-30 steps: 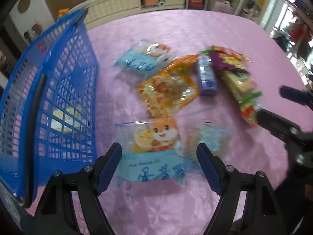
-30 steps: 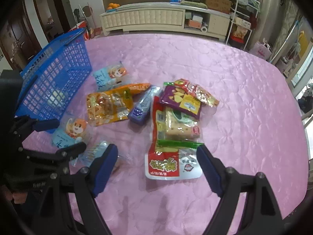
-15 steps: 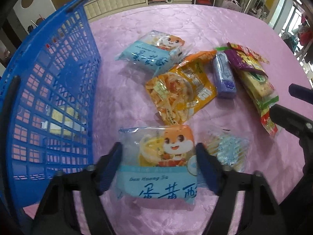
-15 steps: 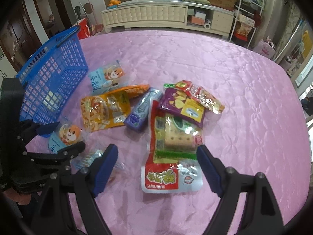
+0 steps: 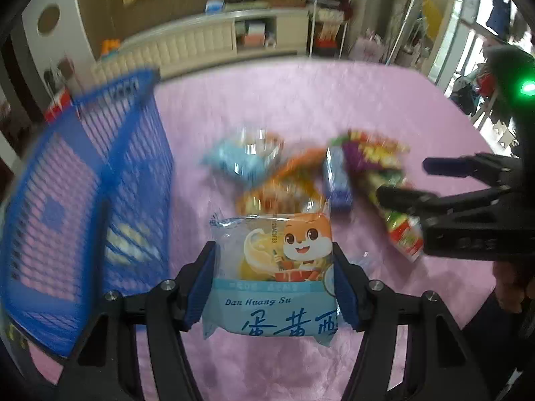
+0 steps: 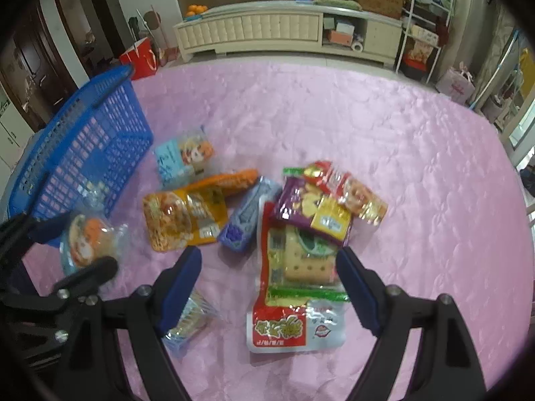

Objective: Organize snacks
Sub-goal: 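Lower the pastry bag into the basket with the left gripper while the right gripper grasps another pastry bag, then carry the pastry bag over the basket and open the right gripper, then withdraw both grippers from the basket back toward the snack pile, then grasp the clear striped pastry bag with the left gripper, then grasp the cracker pack topped by the purple chips bag with the right gripper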

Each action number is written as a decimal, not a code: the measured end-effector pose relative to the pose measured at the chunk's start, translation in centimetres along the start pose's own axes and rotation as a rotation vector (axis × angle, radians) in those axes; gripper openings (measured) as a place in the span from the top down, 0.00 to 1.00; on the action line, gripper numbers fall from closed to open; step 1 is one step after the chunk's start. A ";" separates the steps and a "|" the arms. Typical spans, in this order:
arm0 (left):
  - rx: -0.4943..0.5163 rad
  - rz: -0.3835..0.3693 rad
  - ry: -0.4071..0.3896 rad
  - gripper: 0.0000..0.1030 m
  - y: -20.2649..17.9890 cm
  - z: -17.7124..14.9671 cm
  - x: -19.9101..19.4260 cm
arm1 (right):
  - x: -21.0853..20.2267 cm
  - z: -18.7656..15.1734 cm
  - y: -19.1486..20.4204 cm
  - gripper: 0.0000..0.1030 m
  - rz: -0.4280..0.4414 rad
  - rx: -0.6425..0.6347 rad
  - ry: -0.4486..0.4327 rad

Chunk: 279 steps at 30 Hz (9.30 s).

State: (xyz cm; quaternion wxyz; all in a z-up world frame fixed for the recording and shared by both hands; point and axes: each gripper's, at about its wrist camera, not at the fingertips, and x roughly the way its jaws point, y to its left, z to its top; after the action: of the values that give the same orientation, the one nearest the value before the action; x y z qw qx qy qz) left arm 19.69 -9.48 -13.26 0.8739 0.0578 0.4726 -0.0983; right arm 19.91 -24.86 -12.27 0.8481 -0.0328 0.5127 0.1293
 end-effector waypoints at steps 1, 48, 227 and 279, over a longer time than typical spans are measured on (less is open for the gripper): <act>0.009 0.000 -0.025 0.40 -0.1 0.4 -0.7 | -0.4 0.2 0.1 0.17 0.003 0.001 -0.011; -0.101 0.102 0.071 0.38 18.7 7.7 2.1 | 13.4 9.6 9.7 0.30 0.066 -0.264 0.102; 0.163 -0.118 0.115 0.50 -1.8 -1.0 1.9 | -2.2 -4.0 -3.6 0.07 -0.083 0.144 -0.004; 0.056 -0.066 0.030 0.50 0.6 0.8 0.6 | -1.0 -4.7 -0.8 0.43 -0.097 0.027 0.002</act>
State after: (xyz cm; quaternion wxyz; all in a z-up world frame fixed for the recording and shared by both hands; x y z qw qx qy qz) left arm 20.79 -9.11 -13.32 0.8609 0.0680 0.4846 -0.1393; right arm 15.65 -26.74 -13.69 0.8534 -0.0462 0.5129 0.0810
